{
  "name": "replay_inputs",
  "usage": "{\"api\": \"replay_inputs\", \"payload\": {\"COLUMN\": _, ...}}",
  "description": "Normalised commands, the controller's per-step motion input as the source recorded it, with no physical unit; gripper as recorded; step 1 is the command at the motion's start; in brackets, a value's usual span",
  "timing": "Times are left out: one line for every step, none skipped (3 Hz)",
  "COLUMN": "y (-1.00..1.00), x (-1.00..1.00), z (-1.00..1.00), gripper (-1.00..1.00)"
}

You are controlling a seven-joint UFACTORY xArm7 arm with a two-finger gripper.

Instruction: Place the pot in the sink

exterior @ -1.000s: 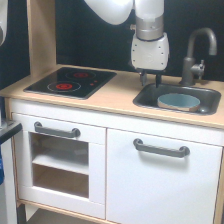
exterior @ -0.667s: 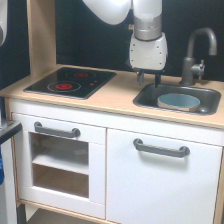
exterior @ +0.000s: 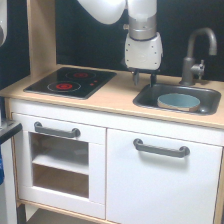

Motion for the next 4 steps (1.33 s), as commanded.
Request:
{"api": "replay_inputs", "payload": {"y": -0.06, "x": -0.33, "z": 0.51, "gripper": 1.0}}
{"api": "replay_inputs", "payload": {"y": -0.03, "x": -0.34, "z": 0.48, "gripper": 1.0}}
{"api": "replay_inputs", "payload": {"y": -0.04, "x": -0.35, "z": 0.45, "gripper": 1.0}}
{"api": "replay_inputs", "payload": {"y": -0.03, "x": -0.3, "z": 0.3, "gripper": 1.0}}
